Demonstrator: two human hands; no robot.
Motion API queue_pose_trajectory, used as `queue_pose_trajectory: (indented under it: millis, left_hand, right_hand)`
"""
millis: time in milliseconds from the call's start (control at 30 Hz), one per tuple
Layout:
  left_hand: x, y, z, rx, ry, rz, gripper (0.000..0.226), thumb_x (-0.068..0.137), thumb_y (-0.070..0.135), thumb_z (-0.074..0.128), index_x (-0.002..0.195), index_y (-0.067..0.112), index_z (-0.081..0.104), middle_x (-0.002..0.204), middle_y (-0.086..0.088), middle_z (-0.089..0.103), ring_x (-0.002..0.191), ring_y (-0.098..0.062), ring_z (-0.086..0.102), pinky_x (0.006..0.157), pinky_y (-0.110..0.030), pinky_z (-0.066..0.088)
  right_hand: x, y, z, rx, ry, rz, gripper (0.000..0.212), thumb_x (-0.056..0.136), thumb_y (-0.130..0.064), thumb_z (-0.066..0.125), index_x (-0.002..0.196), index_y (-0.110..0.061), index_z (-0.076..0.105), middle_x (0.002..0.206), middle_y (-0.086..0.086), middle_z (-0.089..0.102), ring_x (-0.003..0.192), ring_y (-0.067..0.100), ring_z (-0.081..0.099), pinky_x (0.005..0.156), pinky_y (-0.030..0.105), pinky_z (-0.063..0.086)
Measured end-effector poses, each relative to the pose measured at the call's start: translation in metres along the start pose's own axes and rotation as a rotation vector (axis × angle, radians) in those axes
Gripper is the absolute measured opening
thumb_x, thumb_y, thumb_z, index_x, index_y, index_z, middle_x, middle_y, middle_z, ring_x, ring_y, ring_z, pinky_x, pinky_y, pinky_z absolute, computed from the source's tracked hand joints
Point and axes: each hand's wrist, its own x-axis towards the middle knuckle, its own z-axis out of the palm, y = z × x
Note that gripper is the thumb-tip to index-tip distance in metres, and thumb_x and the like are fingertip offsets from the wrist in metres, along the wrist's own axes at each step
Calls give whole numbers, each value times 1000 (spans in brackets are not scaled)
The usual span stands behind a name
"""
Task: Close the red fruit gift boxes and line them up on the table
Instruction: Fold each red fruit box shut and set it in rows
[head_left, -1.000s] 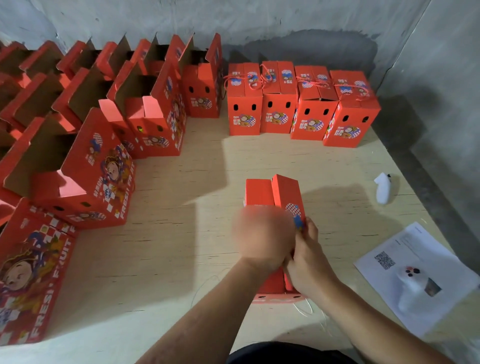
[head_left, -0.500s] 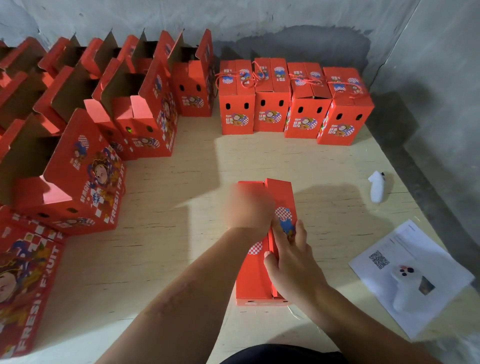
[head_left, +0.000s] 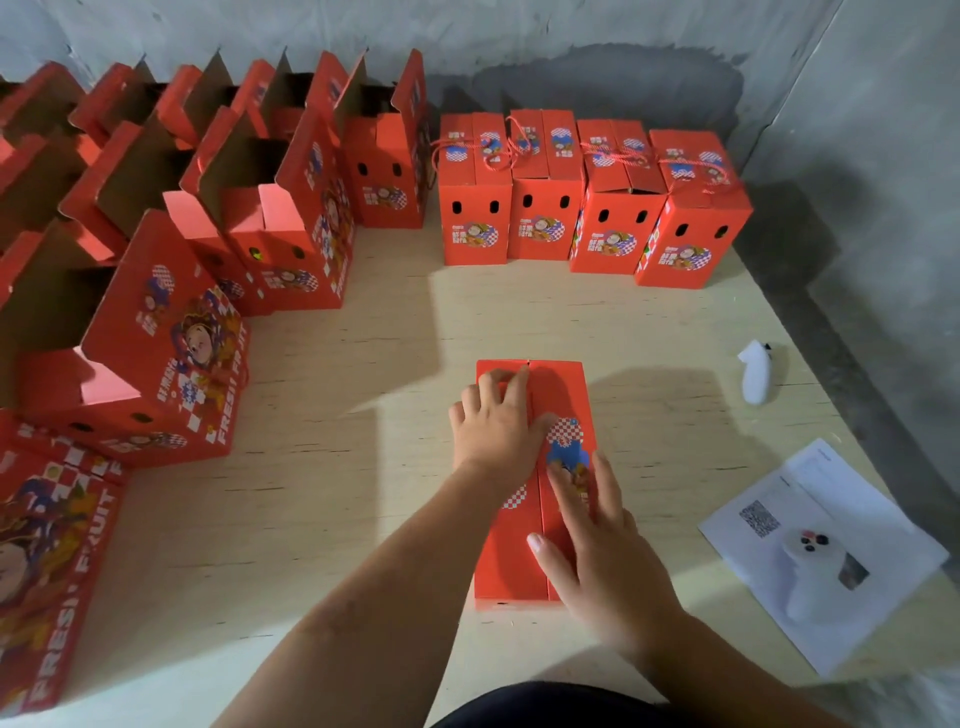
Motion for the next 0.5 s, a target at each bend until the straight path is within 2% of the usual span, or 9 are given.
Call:
queue_pose_trajectory:
  millis: [33, 100, 167, 233, 300, 333, 400, 467, 500]
  left_hand:
    - [-4, -3, -3, -152, 60, -7, 70, 97, 52, 56, 159, 33, 30, 151, -3, 33, 133, -31, 34, 110, -45, 27]
    - [-18, -10, -7, -406, 146, -84, 75, 93, 43, 66, 158, 28, 32, 150, -7, 34, 136, -31, 33, 114, -42, 25]
    - [-38, -21, -6, -625, 54, -291, 91, 89, 47, 72, 162, 26, 21, 155, -9, 29, 143, -27, 30, 118, -38, 23]
    - [-61, -32, -2, -955, -216, -539, 118, 74, 74, 73, 164, 27, 12, 162, -6, 27, 148, -22, 34, 119, -37, 28]
    - [-82, -42, 0, -1149, -485, -667, 127, 60, 102, 48, 163, 32, 21, 163, 1, 37, 147, -22, 40, 122, -46, 26]
    - [-90, -45, 2, -1202, -570, -690, 121, 61, 107, 36, 159, 36, 34, 159, 4, 45, 145, -25, 44, 122, -52, 27]
    - [-98, -44, 5, -1344, -617, -733, 102, 70, 105, 26, 143, 41, 58, 146, 2, 60, 137, -29, 54, 118, -56, 32]
    - [-99, -34, -6, -1466, -493, -798, 82, 84, 91, 41, 137, 33, 64, 135, -6, 68, 124, -33, 65, 110, -58, 45]
    - [-96, -28, -11, -1503, -380, -831, 66, 92, 75, 54, 138, 28, 61, 130, -10, 70, 116, -33, 69, 103, -58, 52]
  right_hand:
    - [-2, 3, 0, 77, -29, 8, 79, 88, -83, 23, 155, -56, -8, 166, -9, -25, 146, 23, 38, 99, 40, 55]
    - [0, 4, -3, 368, -38, 62, 91, 89, -74, 51, 155, -54, -9, 164, -13, -23, 150, 9, 21, 110, 35, 45]
    - [10, 5, 0, 658, 54, 244, 97, 91, -46, 72, 161, -39, 6, 166, -3, 3, 145, -1, 16, 115, 24, 29]
    - [22, 13, -2, 975, 69, 658, 77, 95, -44, 67, 158, -31, 25, 157, 8, 35, 137, 15, 43, 110, 37, 40]
    - [23, 21, -7, 1241, -110, 1041, 58, 96, -62, 55, 141, -25, 51, 125, 10, 67, 98, 28, 70, 86, 46, 54]
    - [23, 19, -10, 1291, -235, 1140, 59, 94, -70, 51, 128, -23, 62, 110, 9, 75, 86, 28, 74, 79, 45, 55]
    - [20, 17, -10, 1334, -461, 1143, 62, 91, -76, 48, 111, -23, 75, 101, 9, 79, 82, 27, 77, 71, 40, 52]
    - [20, 11, -10, 1412, -486, 1078, 51, 95, -63, 54, 106, -20, 78, 105, 12, 78, 84, 30, 78, 67, 39, 58]
    - [22, 9, -10, 1441, -420, 1052, 42, 97, -53, 57, 105, -17, 77, 103, 13, 78, 86, 32, 77, 68, 42, 61]
